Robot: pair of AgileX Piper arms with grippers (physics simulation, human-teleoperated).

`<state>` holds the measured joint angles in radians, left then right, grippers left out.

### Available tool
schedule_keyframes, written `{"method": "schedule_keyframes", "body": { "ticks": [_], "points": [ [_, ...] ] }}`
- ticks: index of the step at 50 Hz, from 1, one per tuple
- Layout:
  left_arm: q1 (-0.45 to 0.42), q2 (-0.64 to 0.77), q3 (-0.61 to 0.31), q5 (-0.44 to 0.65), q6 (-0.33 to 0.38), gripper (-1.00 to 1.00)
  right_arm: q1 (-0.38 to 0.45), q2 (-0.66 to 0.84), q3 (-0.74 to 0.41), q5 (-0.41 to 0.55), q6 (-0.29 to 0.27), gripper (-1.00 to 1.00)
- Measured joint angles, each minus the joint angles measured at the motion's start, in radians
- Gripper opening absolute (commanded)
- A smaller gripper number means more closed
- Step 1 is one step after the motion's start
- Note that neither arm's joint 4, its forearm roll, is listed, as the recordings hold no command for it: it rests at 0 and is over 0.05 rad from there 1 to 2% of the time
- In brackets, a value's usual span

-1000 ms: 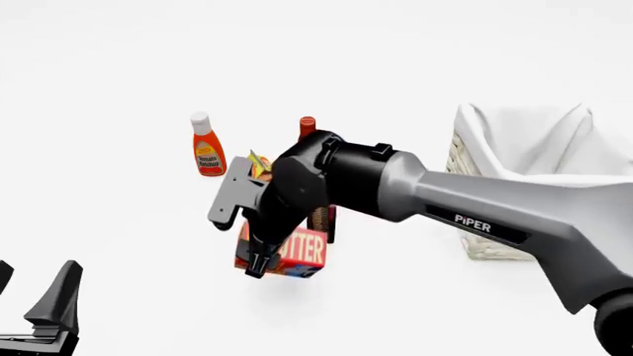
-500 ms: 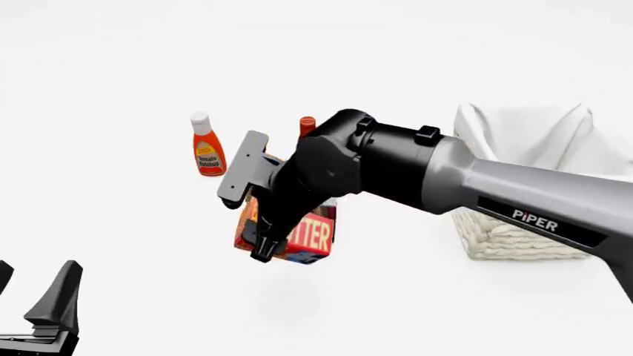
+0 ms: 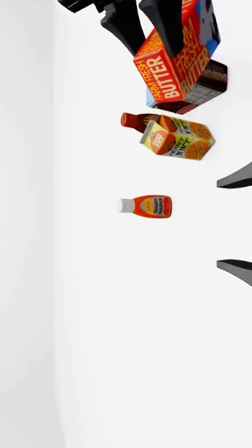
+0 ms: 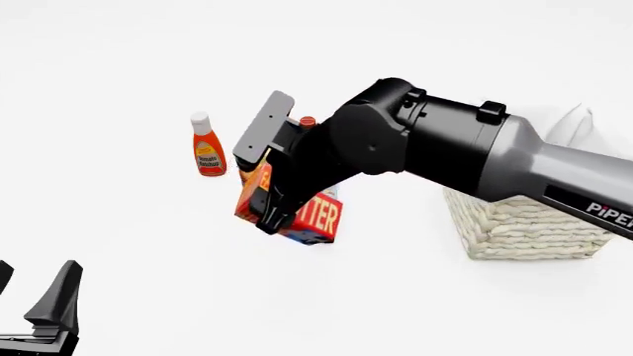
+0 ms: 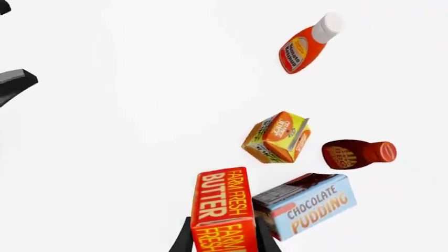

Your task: Pick the butter and place it in the basket.

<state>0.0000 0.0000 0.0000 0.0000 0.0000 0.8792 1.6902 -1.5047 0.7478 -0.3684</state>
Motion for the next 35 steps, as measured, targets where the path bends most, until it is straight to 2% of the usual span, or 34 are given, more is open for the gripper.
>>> {"method": "schedule_keyframes", "body": {
  "ticks": [19,35],
  "points": [
    [0.0,0.0,0.0,0.0,0.0,1.0,-0.032,-0.064,0.001,-0.016,0.043,-1.0],
    [0.0,0.0,0.0,0.0,0.0,1.0,-0.07,-0.148,0.025,-0.055,0.107,-1.0]
  ]
}}
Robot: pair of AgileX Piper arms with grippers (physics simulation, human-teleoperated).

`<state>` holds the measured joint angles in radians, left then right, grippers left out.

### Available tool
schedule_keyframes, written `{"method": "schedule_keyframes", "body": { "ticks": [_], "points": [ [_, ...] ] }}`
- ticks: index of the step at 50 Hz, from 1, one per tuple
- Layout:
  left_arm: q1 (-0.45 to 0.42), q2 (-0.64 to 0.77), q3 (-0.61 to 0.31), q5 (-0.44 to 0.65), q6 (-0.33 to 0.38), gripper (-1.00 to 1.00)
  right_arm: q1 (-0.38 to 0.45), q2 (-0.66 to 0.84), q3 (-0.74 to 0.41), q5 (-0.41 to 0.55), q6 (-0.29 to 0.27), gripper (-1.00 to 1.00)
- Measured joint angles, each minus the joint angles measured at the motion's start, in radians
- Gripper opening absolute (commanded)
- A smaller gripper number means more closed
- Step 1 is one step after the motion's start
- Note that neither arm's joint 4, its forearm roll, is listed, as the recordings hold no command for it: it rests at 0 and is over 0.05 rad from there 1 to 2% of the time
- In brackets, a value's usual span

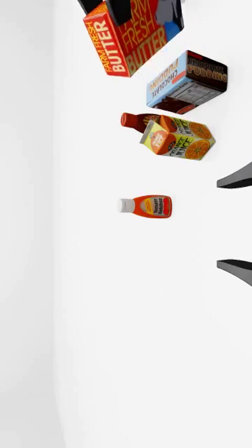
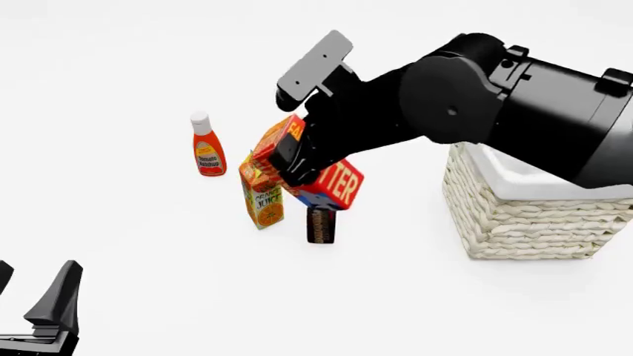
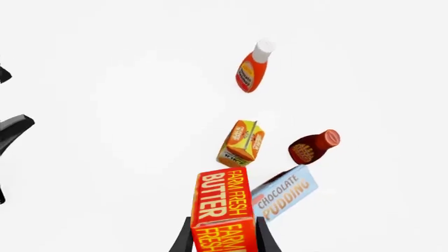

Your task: Pick the butter and place it in the basket.

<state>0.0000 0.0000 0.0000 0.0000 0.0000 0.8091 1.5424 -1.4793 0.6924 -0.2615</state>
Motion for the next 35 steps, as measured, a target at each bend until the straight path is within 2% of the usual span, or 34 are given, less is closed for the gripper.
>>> {"method": "schedule_keyframes", "body": {
  "ticks": [35],
  "points": [
    [0.0,0.0,0.0,0.0,0.0,1.0,-0.155,-0.174,0.09,-0.159,0.122,-1.0]
  ]
}}
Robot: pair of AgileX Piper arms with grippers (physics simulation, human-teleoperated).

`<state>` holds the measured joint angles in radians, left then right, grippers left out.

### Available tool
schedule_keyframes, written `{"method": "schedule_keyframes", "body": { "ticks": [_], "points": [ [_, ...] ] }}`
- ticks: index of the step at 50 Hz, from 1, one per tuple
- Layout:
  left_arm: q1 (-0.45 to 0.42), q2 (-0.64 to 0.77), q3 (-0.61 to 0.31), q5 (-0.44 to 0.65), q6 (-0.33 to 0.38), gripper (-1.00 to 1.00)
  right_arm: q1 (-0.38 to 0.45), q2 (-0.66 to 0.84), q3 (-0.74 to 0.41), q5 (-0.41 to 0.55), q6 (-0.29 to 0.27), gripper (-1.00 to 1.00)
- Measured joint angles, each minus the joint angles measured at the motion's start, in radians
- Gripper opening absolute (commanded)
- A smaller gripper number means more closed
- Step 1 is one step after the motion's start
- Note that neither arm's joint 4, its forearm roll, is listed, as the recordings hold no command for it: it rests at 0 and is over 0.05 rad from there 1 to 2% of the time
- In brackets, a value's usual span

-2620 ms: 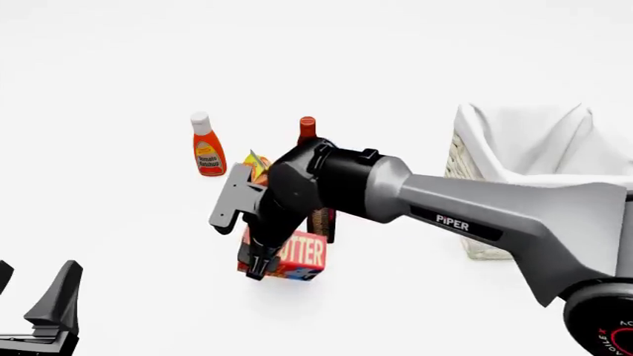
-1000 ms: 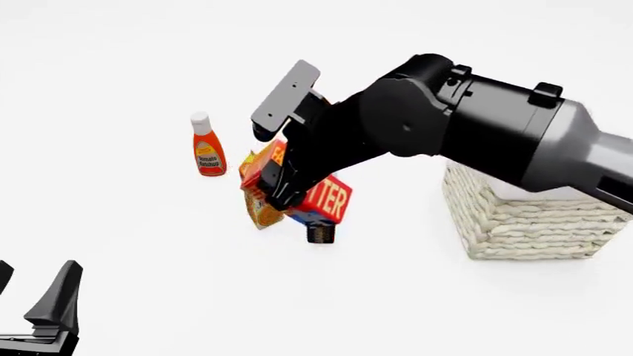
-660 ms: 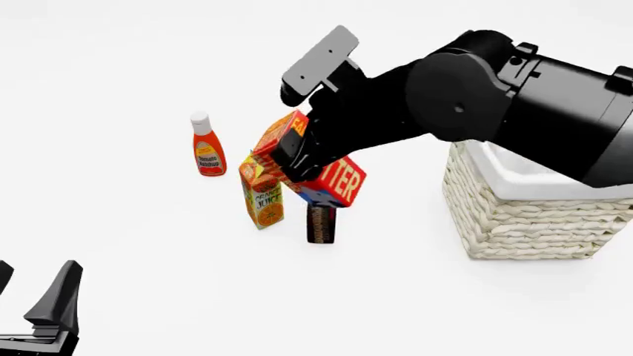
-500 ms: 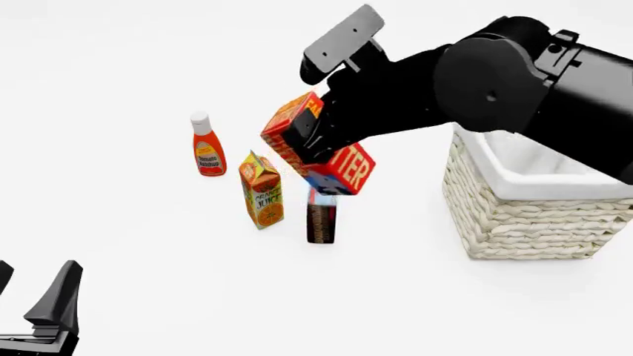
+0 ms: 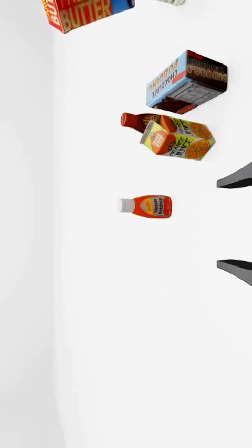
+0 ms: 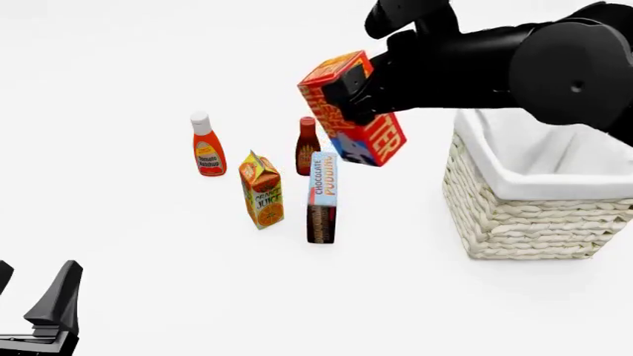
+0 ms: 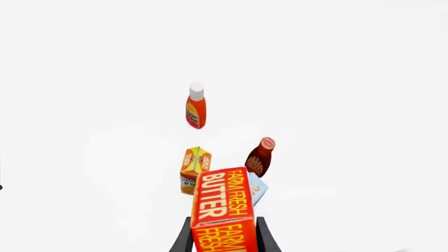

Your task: Pick the butter and place it in the basket.

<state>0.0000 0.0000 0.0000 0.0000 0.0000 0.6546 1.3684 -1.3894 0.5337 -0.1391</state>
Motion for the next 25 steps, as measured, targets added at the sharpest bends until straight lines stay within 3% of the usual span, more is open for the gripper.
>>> {"method": "schedule_keyframes", "body": {
  "ticks": [25],
  "points": [
    [0.0,0.0,0.0,0.0,0.0,1.0,-0.123,-0.147,0.124,-0.138,0.104,-1.0]
  ]
}}
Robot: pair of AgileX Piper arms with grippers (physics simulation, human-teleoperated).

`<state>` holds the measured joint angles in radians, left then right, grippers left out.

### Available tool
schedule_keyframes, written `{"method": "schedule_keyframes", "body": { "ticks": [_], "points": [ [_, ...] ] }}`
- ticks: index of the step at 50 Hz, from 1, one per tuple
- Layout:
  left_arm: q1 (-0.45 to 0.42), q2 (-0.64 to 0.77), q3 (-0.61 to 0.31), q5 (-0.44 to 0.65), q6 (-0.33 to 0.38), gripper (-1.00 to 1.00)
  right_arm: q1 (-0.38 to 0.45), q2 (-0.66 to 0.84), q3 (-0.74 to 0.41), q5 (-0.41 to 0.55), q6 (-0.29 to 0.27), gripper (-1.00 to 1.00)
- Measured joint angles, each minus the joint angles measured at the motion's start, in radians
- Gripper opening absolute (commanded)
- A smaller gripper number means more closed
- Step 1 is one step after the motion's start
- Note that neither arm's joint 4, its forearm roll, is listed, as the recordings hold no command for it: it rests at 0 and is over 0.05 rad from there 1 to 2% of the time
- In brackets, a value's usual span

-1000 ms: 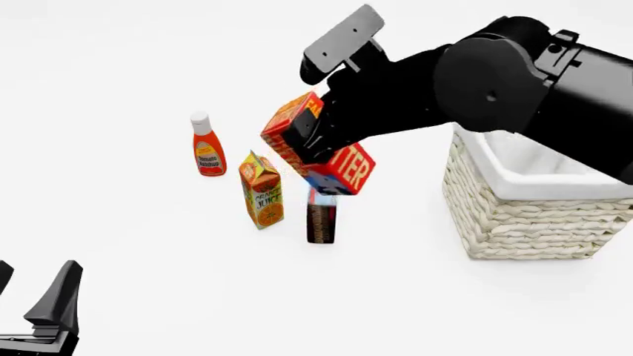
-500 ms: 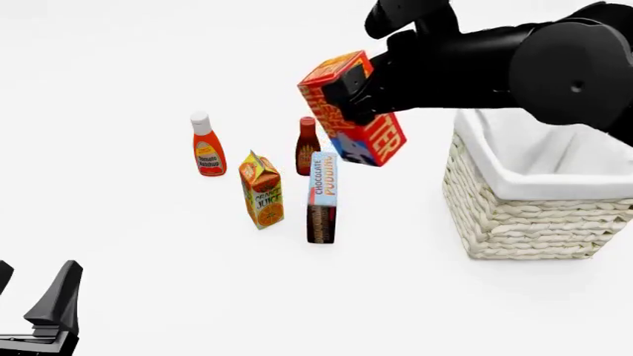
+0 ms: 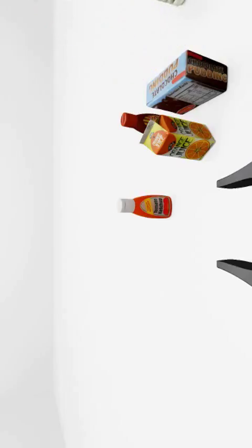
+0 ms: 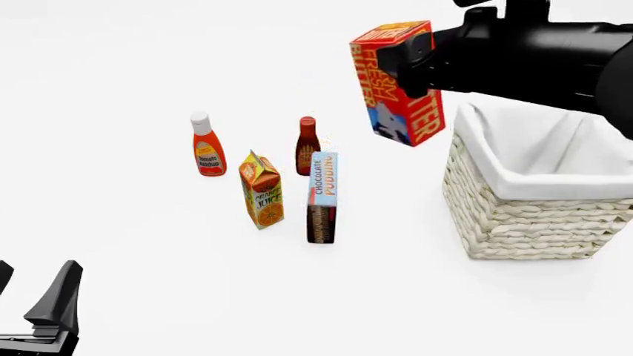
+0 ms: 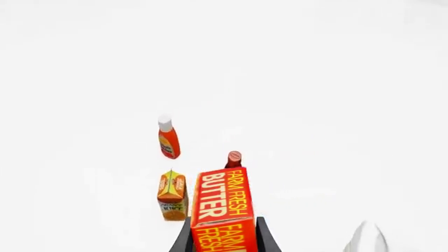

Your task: Pick the butter and place it in the basket.

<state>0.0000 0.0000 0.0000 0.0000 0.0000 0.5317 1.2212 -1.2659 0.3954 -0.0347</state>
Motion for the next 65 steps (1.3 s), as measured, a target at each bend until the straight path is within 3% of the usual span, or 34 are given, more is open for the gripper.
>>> {"method": "schedule_keyframes", "body": {
  "ticks": [32,65],
  "points": [
    [0.0,0.0,0.0,0.0,0.0,1.0,-0.131,-0.104,0.114,-0.099,0.072,-1.0],
    [0.0,0.0,0.0,0.0,0.0,1.0,-0.309,-0.193,0.231,-0.204,0.095,-1.0]
  ]
}}
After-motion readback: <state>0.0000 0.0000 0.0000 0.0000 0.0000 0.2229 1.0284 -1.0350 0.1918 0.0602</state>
